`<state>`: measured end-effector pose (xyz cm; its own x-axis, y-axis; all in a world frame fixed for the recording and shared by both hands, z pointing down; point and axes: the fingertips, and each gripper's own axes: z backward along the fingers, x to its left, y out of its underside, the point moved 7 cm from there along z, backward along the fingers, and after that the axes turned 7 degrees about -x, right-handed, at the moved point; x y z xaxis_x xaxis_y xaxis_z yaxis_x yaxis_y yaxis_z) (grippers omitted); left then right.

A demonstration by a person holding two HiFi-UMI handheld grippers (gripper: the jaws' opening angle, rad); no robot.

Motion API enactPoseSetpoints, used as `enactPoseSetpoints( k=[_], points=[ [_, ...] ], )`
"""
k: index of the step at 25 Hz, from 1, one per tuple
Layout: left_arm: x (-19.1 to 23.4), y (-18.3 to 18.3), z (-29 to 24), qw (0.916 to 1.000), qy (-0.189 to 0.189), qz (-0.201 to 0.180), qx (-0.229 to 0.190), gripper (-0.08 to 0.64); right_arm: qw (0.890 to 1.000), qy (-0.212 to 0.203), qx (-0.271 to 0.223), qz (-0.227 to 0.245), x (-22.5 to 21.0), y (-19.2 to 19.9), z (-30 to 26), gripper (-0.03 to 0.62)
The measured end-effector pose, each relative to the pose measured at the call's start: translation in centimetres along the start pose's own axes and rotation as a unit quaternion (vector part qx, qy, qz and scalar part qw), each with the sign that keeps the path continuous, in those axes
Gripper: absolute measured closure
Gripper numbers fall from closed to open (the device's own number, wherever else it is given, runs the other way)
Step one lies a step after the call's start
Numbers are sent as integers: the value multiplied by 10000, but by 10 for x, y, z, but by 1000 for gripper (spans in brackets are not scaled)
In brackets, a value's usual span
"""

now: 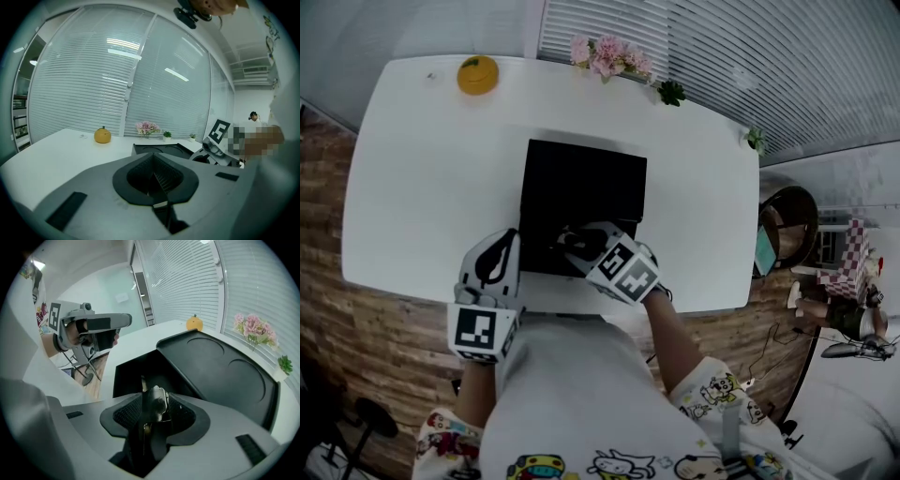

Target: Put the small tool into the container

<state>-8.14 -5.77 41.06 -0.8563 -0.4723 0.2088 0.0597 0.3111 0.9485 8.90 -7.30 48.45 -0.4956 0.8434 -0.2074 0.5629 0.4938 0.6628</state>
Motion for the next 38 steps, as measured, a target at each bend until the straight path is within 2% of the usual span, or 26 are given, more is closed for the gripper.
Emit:
enactPoseSetpoints(
  k=[16, 24, 32, 38],
  points=[
    [-6, -12, 9, 9996, -28, -188, -219, 555, 9962, 523, -401, 571, 7, -19, 30, 449],
    [-13, -25, 14, 9982, 34, -458, -381, 555, 9917, 843, -670, 705, 10, -24, 53, 449],
    [-23, -34, 15, 9959, 184, -676, -565, 555, 9819, 1345, -1110, 737, 10, -28, 86, 449],
    [-33, -46, 17, 9931, 344, -887, -686, 555, 9701, 1766, -1581, 515, 10, -23, 117, 449]
  ],
)
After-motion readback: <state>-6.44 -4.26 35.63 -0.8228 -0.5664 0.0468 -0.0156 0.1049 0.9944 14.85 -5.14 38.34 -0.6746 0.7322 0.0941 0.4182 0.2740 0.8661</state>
